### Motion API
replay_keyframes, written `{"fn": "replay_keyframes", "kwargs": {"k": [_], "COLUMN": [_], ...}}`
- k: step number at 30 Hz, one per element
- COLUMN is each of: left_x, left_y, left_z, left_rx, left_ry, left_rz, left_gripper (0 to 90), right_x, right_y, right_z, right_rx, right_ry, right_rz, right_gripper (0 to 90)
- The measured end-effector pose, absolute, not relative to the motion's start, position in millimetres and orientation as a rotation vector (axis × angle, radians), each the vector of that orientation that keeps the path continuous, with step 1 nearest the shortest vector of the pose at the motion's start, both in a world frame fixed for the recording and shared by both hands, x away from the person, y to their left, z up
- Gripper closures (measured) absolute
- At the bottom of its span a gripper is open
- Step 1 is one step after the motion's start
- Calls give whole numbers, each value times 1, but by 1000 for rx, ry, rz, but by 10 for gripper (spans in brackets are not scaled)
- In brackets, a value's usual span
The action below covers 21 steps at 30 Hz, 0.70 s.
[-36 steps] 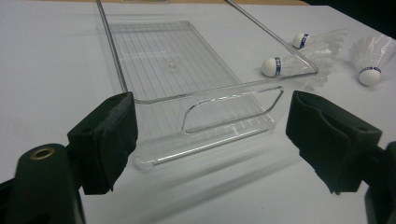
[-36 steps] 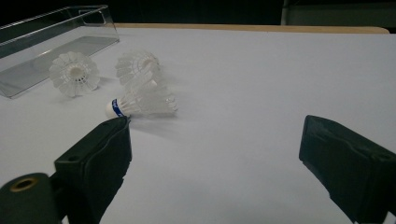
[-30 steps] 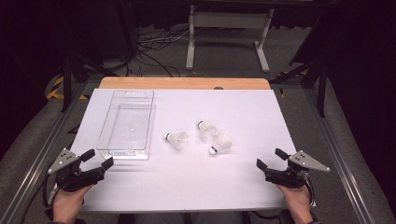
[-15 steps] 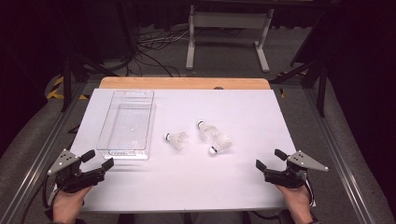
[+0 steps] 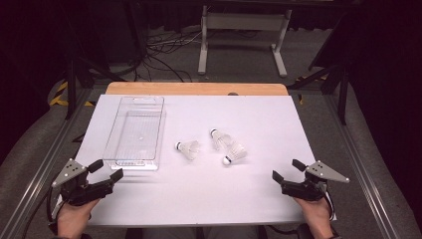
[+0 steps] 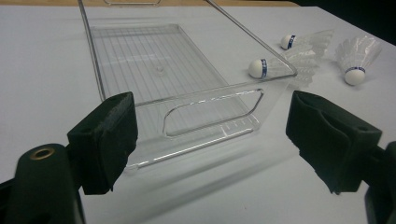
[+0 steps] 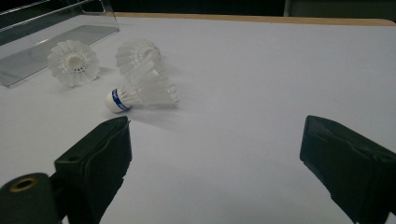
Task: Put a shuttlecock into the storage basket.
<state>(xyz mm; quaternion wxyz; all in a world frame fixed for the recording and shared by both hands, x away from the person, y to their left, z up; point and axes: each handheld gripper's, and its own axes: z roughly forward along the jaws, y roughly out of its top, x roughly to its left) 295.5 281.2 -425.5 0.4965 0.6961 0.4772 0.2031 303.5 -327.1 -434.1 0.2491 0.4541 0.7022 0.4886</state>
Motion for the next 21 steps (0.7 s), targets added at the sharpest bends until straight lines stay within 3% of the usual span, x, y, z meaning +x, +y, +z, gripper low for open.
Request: {"fn": "replay_keyframes", "kwargs": {"k": [21], "left_x": [298], "left_y": [266], "left_z": [-414], "left_rx": [1700], "left_ry": [1108], "left_rz": [463], "left_gripper": [178], "right_x": [304], "right_y": [-326], "right_z": [-434], "right_rx": [1236], "right_ry": [1921], "right_rz": [1329], "right_gripper": [99]}}
